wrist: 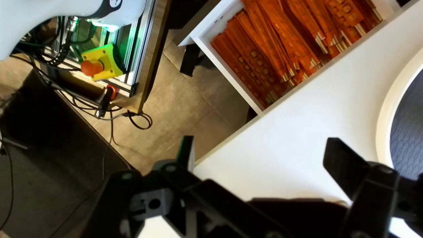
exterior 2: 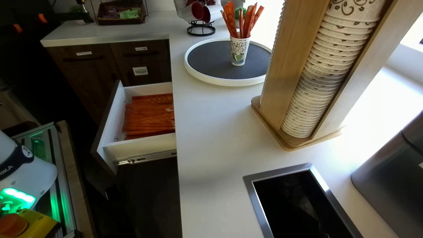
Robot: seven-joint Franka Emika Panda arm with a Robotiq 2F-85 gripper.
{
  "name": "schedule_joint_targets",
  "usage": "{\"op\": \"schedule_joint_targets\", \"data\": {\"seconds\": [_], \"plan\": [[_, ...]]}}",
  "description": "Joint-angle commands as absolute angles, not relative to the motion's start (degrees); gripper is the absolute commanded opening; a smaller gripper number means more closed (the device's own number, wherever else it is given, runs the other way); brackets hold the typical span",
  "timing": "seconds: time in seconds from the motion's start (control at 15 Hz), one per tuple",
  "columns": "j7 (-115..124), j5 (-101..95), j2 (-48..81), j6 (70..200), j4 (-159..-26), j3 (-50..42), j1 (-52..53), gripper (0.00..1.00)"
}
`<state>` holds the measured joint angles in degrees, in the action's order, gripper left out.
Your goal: Pick one pack of chopsticks and place it in the drawer
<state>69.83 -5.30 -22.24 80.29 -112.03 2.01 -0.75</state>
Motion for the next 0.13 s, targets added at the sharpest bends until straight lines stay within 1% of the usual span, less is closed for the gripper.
{"op": "schedule_joint_targets", "data": {"seconds": [0.0,0.07], "plan": [[68.82,-5.15,-22.13,80.17,-111.68,2.95,-2.13,1.00],[68.51,-5.23,-21.98,80.17,-111.68,2.94,-2.15,1.00]]}}
